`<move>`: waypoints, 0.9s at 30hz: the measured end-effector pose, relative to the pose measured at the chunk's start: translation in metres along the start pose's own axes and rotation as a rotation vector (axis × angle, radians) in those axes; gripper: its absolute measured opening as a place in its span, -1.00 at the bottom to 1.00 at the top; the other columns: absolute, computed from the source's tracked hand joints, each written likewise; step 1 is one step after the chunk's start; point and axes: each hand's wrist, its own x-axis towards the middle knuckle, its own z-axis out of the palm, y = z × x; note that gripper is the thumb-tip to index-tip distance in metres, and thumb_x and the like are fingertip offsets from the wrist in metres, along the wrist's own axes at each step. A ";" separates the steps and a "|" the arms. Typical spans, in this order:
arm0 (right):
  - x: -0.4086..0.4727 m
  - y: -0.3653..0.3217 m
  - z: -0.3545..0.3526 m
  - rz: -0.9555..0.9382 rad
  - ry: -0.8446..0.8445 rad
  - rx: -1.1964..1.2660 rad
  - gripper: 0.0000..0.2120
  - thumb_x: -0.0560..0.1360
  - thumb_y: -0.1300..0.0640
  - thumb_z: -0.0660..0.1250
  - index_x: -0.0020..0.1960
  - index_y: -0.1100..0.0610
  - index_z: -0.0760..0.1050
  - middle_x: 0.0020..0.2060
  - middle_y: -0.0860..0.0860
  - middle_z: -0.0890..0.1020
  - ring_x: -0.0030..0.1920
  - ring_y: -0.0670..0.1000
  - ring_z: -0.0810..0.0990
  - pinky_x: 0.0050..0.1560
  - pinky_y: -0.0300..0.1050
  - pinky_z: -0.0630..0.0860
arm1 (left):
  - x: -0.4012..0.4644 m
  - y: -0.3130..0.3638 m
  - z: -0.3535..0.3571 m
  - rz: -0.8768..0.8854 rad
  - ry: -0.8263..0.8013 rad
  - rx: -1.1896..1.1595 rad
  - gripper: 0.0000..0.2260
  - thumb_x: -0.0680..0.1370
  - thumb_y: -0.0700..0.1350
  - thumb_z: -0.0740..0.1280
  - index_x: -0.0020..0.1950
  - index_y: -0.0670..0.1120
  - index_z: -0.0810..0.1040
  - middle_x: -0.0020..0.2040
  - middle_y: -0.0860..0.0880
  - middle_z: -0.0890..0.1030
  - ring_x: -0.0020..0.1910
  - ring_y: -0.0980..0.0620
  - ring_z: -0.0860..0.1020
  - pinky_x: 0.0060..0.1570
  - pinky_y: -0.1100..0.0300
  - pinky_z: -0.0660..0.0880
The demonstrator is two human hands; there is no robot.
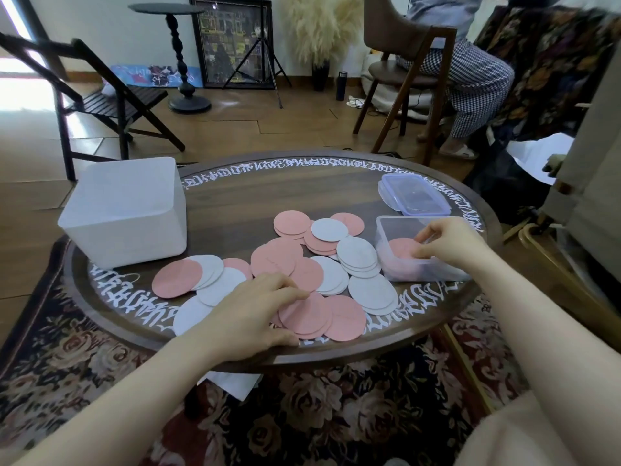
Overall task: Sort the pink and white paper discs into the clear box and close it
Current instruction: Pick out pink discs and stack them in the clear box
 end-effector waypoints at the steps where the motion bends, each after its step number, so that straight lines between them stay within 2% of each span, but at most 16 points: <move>1: -0.001 -0.001 0.001 0.010 -0.003 -0.045 -0.87 0.31 0.04 0.52 -0.24 -0.04 0.57 -0.21 -0.08 0.61 -0.03 0.06 0.57 0.00 -0.06 0.46 | 0.000 0.000 0.000 -0.001 0.005 -0.002 -0.38 0.35 0.21 0.37 0.39 0.12 0.38 0.23 0.15 0.42 0.23 0.13 0.36 0.22 0.18 0.32; 9: -0.001 -0.003 0.003 0.087 -0.040 -0.105 -0.85 0.34 0.03 0.50 -0.21 0.01 0.55 -0.04 0.05 0.63 0.07 0.12 0.55 0.14 0.05 0.48 | 0.002 0.001 0.000 -0.013 0.012 0.002 -0.44 0.41 0.11 0.43 0.38 0.12 0.39 0.22 0.17 0.41 0.22 0.14 0.35 0.21 0.18 0.32; 12: 0.000 -0.003 0.005 0.084 -0.028 -0.129 -0.85 0.35 0.02 0.50 -0.16 0.01 0.55 0.00 0.06 0.63 0.08 0.12 0.54 0.11 0.00 0.48 | 0.002 0.001 0.000 -0.014 0.021 0.005 -0.44 0.40 0.11 0.43 0.38 0.12 0.40 0.21 0.17 0.41 0.21 0.14 0.35 0.19 0.18 0.33; 14: -0.001 -0.003 0.007 0.074 -0.005 -0.122 -0.75 0.34 -0.01 0.50 -0.06 0.04 0.54 0.03 0.06 0.60 0.08 0.11 0.53 0.07 -0.02 0.47 | 0.002 0.001 0.000 -0.018 0.022 0.003 -0.43 0.40 0.11 0.43 0.38 0.14 0.38 0.21 0.16 0.41 0.21 0.14 0.35 0.20 0.17 0.33; 17: -0.007 -0.006 0.010 -0.043 0.155 -0.157 -0.62 0.30 -0.04 0.53 0.03 0.02 0.52 0.03 0.04 0.53 0.10 0.11 0.48 0.09 0.05 0.46 | 0.002 0.001 0.000 -0.022 0.016 -0.014 -0.41 0.39 0.11 0.44 0.40 0.15 0.36 0.21 0.16 0.41 0.21 0.14 0.34 0.20 0.14 0.34; 19: -0.018 -0.016 0.015 -0.190 0.273 -0.082 -0.74 0.34 0.05 0.49 -0.01 0.01 0.54 -0.06 0.01 0.50 0.07 0.10 0.47 0.08 0.05 0.43 | 0.002 0.001 -0.001 -0.020 0.016 -0.019 -0.39 0.38 0.10 0.45 0.40 0.16 0.35 0.19 0.16 0.41 0.21 0.14 0.35 0.20 0.14 0.34; 21: -0.035 -0.033 0.022 -0.350 0.341 0.036 -0.86 0.38 0.13 0.45 -0.09 -0.01 0.54 -0.17 -0.02 0.47 -0.03 0.07 0.46 -0.02 -0.05 0.39 | 0.003 0.001 -0.002 -0.026 0.018 -0.025 -0.39 0.39 0.08 0.45 0.41 0.17 0.34 0.17 0.14 0.41 0.21 0.14 0.35 0.19 0.16 0.34; 23: -0.056 -0.049 0.028 -0.498 0.296 0.122 -0.86 0.39 0.15 0.45 -0.14 -0.04 0.53 -0.23 -0.06 0.46 -0.12 0.01 0.44 -0.10 -0.11 0.37 | 0.002 0.002 -0.003 -0.030 0.016 -0.025 -0.38 0.38 0.07 0.46 0.41 0.18 0.33 0.16 0.14 0.41 0.21 0.14 0.35 0.18 0.16 0.35; 25: -0.075 -0.059 0.035 -0.598 0.121 0.154 -0.84 0.37 0.13 0.47 -0.14 -0.06 0.54 -0.24 -0.09 0.47 -0.17 -0.04 0.43 -0.12 -0.15 0.39 | 0.002 0.002 -0.002 -0.036 0.022 -0.023 -0.36 0.38 0.08 0.46 0.42 0.17 0.32 0.19 0.13 0.39 0.23 0.13 0.34 0.19 0.18 0.34; 27: -0.089 -0.062 0.046 -0.614 -0.083 0.133 -0.84 0.36 0.07 0.50 -0.12 -0.08 0.55 -0.22 -0.11 0.48 -0.15 -0.10 0.43 -0.08 -0.18 0.41 | 0.001 0.003 -0.001 -0.058 0.035 0.003 -0.32 0.38 0.12 0.46 0.44 0.15 0.28 0.26 0.12 0.36 0.26 0.12 0.32 0.20 0.23 0.29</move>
